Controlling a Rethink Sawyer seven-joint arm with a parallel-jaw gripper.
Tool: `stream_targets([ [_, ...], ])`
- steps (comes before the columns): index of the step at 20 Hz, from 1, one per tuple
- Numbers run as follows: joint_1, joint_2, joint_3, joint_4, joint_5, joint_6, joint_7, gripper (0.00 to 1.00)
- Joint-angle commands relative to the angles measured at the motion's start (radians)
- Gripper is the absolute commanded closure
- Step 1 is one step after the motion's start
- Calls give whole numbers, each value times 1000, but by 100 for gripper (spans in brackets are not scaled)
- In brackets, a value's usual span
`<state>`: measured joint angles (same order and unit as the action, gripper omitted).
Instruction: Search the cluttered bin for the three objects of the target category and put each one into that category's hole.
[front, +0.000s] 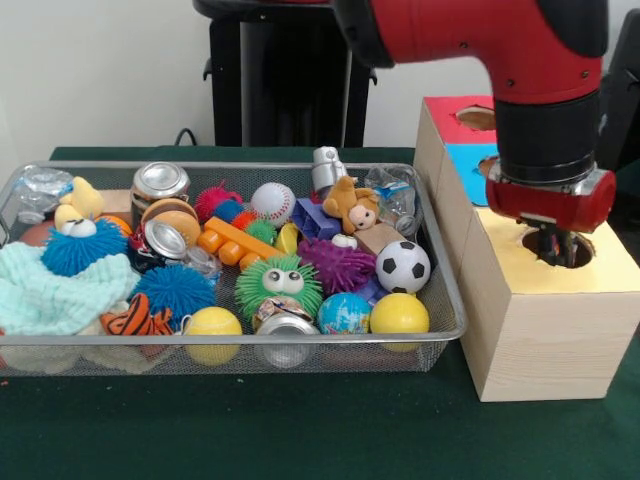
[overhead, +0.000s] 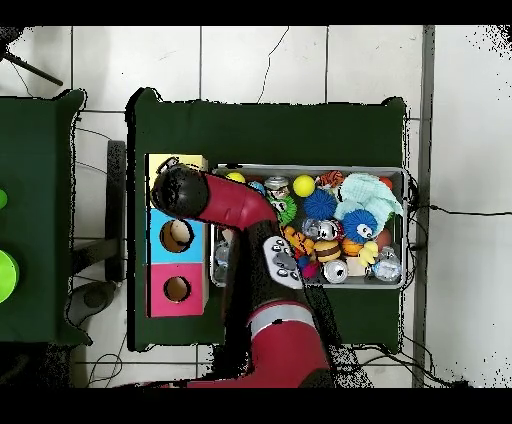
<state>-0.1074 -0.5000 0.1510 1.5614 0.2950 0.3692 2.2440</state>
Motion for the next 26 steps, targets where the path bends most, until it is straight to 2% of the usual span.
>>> stream_targets([
  [1,-57,-48,213,56,-18,-67,2,100],
  [4,-35,-67,173,30,-23,5,24,100],
  [7,-42,-74,172,27,-28,33,20,100],
  [16,-22,-149,112,-11,-40,211,45,100],
  [26,-4,-180,57,-60,-76,316,46,100],
])
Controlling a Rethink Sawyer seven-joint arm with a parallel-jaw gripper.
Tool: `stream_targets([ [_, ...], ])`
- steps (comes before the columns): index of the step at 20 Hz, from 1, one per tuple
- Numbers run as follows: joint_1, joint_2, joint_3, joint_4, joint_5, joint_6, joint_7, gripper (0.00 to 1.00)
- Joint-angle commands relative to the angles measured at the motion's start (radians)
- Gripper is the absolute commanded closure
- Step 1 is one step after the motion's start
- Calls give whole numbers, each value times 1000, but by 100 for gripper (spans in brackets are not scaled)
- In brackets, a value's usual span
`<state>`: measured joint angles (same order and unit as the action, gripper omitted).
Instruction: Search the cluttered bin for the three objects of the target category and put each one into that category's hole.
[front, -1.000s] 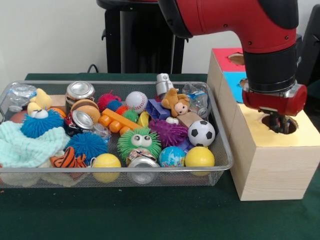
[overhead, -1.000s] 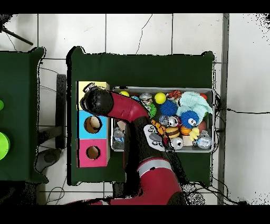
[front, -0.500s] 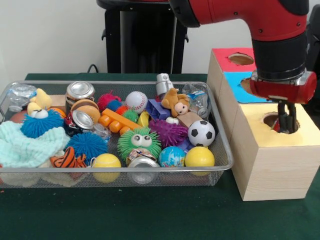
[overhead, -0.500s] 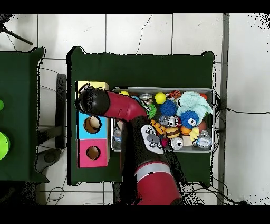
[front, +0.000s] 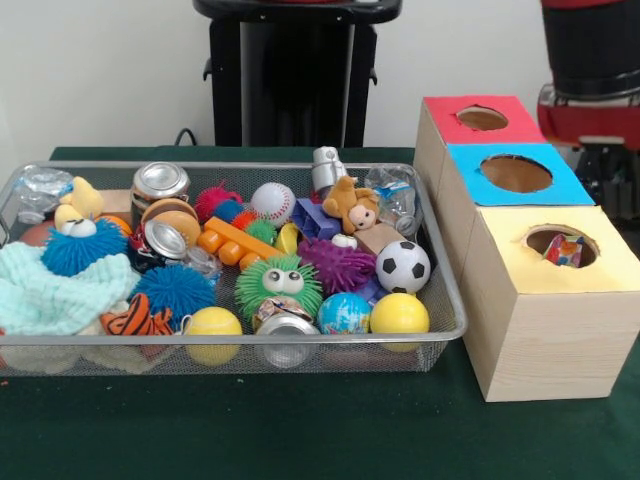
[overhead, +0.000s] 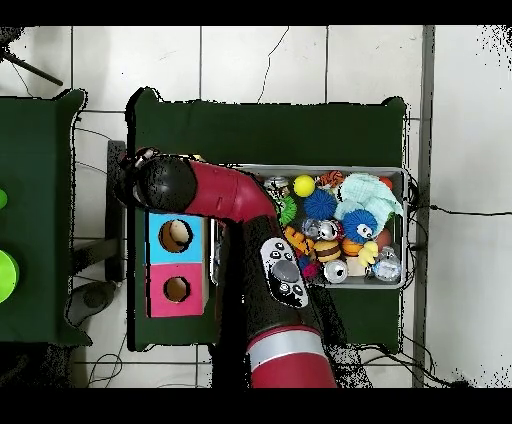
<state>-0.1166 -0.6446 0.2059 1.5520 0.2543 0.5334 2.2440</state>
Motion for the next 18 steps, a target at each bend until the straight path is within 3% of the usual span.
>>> stream_targets([
  [1,7,-41,-6,-54,-42,165,47,100],
  [5,21,-65,-66,-72,-110,216,28,100],
  [10,70,-76,-197,-192,-260,448,25,100],
  [14,70,-66,-215,-261,-325,542,10,100],
  [18,53,-70,-196,-258,-344,536,7,100],
])
